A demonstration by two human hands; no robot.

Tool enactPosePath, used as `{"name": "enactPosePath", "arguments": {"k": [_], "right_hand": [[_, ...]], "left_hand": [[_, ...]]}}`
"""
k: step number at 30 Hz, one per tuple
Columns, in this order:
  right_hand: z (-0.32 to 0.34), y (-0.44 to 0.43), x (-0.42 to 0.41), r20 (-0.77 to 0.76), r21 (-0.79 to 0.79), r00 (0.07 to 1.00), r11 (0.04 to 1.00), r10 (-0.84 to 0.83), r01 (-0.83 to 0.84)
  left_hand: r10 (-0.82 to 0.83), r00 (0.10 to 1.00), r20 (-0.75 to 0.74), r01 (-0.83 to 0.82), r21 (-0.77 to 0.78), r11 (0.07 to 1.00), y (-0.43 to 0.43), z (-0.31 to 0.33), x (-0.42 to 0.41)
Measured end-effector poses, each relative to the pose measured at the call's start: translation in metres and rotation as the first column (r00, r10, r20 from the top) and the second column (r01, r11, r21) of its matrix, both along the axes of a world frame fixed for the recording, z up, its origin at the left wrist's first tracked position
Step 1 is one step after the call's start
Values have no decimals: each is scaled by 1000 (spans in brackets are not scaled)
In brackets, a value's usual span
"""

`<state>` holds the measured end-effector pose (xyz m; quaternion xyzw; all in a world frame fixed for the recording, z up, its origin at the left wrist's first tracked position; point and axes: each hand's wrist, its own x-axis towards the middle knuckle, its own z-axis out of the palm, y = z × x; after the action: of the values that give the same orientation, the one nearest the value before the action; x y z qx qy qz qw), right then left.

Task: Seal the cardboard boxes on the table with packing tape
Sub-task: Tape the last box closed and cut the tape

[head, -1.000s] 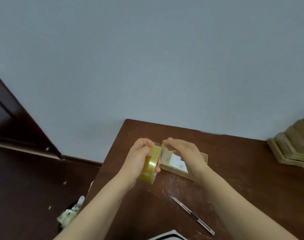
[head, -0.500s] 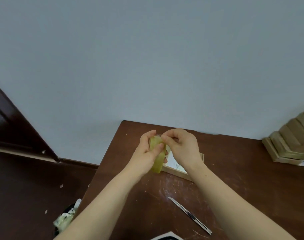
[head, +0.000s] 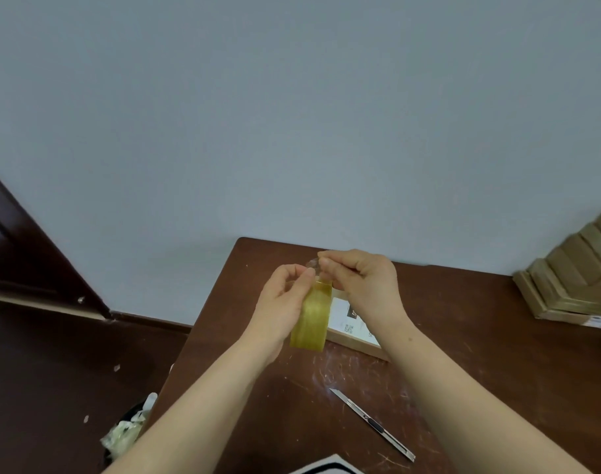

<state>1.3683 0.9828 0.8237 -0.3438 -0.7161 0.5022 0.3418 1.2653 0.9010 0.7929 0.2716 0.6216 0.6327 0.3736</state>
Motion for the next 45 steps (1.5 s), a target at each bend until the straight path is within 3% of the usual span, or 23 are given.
{"name": "enactPosePath", "arguments": {"k": [8,14,22,34,41,45], "right_hand": [[13,8,2,44,-34,994,995,96,-95],[18,7,8,55,-83,985,984,162,-157],[24,6,6,59,24,990,991,130,-132],[25,7,5,282,323,956,931,77,-170],[26,12,5,326,292,930,917,170,-270],[26,17,7,313,288,931,915,187,-281]], "left_hand": [[24,992,125,-17,-52,998,3,8,4],[26,994,111,-25,-7,1000,1,15,5],[-14,998,58,10,81,997,-2,20,8],[-22,999,33,17,130,991,-5,19,10],[-73,979,193,44,154,987,-6,17,6],[-89,995,42,83,134,987,-8,20,4]]}}
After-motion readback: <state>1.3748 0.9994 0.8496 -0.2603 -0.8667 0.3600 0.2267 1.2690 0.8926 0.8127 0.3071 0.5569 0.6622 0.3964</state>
